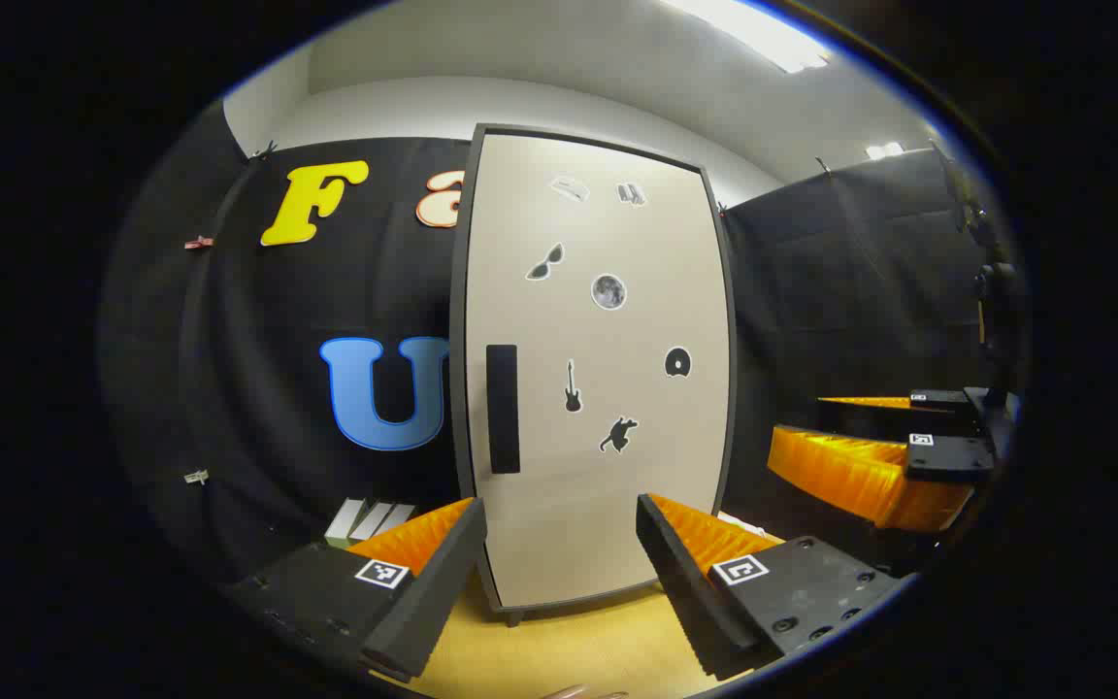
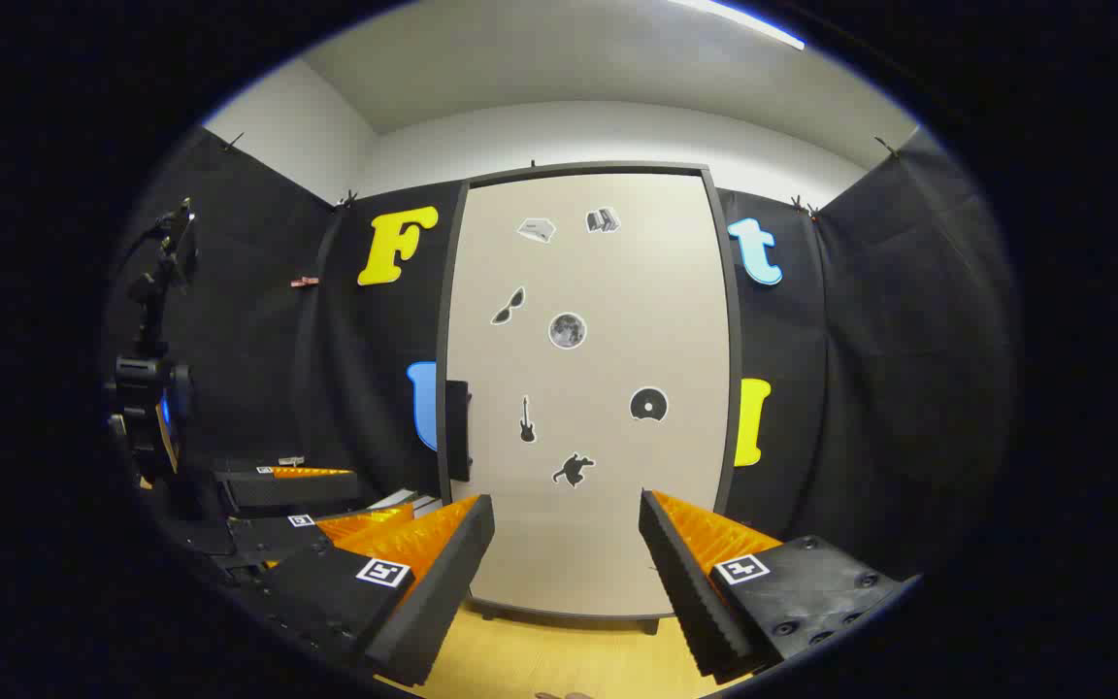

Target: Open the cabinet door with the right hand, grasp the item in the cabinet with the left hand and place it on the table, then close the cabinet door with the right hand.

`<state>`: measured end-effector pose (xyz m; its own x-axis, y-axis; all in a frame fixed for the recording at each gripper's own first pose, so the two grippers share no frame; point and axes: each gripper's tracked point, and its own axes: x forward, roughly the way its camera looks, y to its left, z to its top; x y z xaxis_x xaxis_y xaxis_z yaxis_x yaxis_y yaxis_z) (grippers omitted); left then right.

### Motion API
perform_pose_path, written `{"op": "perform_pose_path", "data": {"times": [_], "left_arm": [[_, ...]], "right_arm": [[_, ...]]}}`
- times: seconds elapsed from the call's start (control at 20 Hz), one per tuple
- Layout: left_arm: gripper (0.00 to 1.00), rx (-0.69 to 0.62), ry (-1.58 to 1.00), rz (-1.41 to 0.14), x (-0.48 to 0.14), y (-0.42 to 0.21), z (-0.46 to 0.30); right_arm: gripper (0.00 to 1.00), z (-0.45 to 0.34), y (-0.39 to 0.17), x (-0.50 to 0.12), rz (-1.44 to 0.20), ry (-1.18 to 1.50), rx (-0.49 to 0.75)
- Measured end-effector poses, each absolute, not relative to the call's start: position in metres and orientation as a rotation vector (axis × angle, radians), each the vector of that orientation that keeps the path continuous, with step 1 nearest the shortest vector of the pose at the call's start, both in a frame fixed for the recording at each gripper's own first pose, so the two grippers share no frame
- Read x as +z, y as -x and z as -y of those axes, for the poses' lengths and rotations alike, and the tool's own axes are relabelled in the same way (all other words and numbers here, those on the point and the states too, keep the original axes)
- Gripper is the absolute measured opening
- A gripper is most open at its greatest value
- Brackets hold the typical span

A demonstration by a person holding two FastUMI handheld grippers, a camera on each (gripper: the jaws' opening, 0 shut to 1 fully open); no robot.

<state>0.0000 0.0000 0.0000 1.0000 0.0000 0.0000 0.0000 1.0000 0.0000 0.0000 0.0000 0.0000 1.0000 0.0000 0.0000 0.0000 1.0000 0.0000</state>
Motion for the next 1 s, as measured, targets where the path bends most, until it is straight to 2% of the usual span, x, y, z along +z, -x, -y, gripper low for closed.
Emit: {"op": "perform_pose_path", "data": {"times": [0.15, 1.0], "left_arm": [[0.98, -0.020, 0.008, -0.006, -0.005, -0.005, 0.000], [0.98, 0.013, -0.003, 0.037, 0.006, -0.026, -0.006]], "right_arm": [[0.98, 0.003, -0.004, -0.003, -0.002, 0.016, -0.025], [0.98, 0.014, -0.030, -0.016, -0.045, 0.005, 0.006]]}}
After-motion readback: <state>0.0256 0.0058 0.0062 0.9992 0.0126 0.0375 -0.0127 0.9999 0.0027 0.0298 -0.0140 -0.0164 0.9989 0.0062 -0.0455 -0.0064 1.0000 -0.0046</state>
